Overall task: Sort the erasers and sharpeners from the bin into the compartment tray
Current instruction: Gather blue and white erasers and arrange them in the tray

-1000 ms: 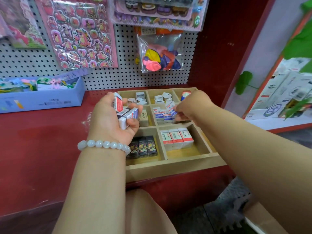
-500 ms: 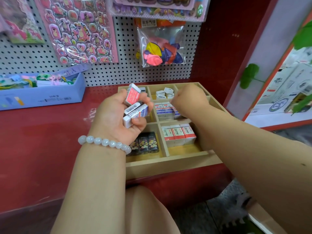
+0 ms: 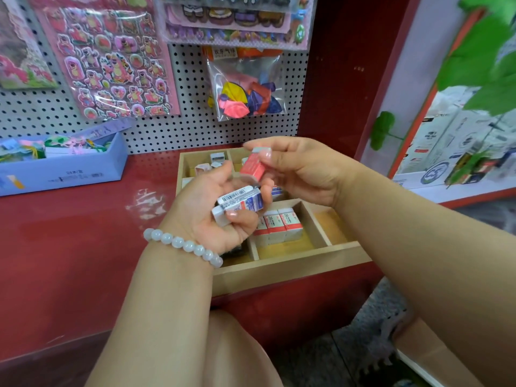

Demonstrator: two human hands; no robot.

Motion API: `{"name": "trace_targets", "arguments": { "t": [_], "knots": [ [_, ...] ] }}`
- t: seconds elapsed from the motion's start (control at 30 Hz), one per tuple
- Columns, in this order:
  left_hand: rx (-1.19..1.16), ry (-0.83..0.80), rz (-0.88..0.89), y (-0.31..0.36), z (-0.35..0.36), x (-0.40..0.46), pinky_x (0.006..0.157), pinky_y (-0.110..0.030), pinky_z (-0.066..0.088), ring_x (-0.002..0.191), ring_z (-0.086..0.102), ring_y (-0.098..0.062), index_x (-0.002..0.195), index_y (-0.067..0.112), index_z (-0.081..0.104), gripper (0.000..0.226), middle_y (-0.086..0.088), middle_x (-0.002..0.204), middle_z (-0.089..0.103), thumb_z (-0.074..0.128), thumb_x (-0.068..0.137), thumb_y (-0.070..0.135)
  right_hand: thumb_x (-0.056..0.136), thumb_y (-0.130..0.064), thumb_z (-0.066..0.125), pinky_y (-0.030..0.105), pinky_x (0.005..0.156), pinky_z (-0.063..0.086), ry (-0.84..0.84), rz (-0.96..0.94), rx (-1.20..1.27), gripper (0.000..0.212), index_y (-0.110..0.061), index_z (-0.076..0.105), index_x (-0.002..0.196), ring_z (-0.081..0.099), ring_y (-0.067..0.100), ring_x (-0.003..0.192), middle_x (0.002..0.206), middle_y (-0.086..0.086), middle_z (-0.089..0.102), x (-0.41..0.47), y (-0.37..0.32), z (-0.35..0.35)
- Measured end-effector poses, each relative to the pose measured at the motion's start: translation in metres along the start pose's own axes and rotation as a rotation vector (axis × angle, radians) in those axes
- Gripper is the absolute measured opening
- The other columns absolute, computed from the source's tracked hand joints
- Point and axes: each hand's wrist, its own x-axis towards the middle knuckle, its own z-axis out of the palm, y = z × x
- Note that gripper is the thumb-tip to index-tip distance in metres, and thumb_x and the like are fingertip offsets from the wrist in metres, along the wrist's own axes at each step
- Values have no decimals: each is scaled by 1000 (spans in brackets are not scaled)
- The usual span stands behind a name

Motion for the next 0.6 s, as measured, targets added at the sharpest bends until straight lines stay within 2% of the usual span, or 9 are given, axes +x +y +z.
{"name": "trace_targets", "arguments": {
  "t": [0.1,0.17,0.23,0.33,0.4,0.47,0.53,0.6],
  "knots": [
    [-47,59,9,-1,-2,3,29,-13,33,59,62,-21,113,-6,56,54,-18,75,63,36,99,42,90,-15,58,24,65,58,265,-15,5,5,-10,58,90,63,15,71,72,6,66,-3,-10,-20],
    [-91,100,48,1,-4,4,32,-15,37,62,63,-24,115,-6,53,46,-22,76,63,42,97,35,93,-19,58,29,64,60,420,0,-70,13,-9,54,85,65,19,68,79,13,64,-7,-17,-41],
    [-138,108,89,3,-4,4,37,-17,42,68,63,-28,112,-7,53,41,-24,79,62,46,93,29,90,-24,63,28,61,59,558,50,-263,18,-9,55,87,68,22,66,88,18,64,-10,-20,-63],
    [-198,139,152,4,-5,5,45,-21,48,77,64,-32,113,-7,53,38,-28,94,58,50,90,24,84,-25,71,26,52,57,672,176,-578,27,-7,54,95,70,21,59,86,16,66,-13,-18,-79],
    [-223,183,202,5,-6,7,48,-22,49,78,64,-32,111,-6,55,36,-26,106,56,51,88,21,81,-23,73,27,49,57,643,218,-645,30,-7,52,94,69,19,53,81,15,65,-14,-18,-72],
    [-245,225,252,7,-10,8,51,-23,50,80,63,-30,106,-4,56,31,-22,109,57,52,88,20,80,-22,74,28,49,58,520,241,-684,29,-6,52,92,66,18,47,74,15,65,-13,-16,-54],
    [-269,247,281,8,-11,9,56,-23,51,80,62,-28,104,-3,57,28,-17,109,57,52,87,19,78,-22,75,31,53,59,360,287,-801,29,-7,54,90,66,21,49,68,14,68,-14,-12,-31],
    [-277,270,293,8,-11,9,62,-23,52,80,62,-27,104,-3,58,27,-14,99,59,53,87,18,76,-27,77,29,51,57,248,329,-916,30,-11,53,86,66,21,49,62,7,70,-13,-8,-11]
  ]
}}
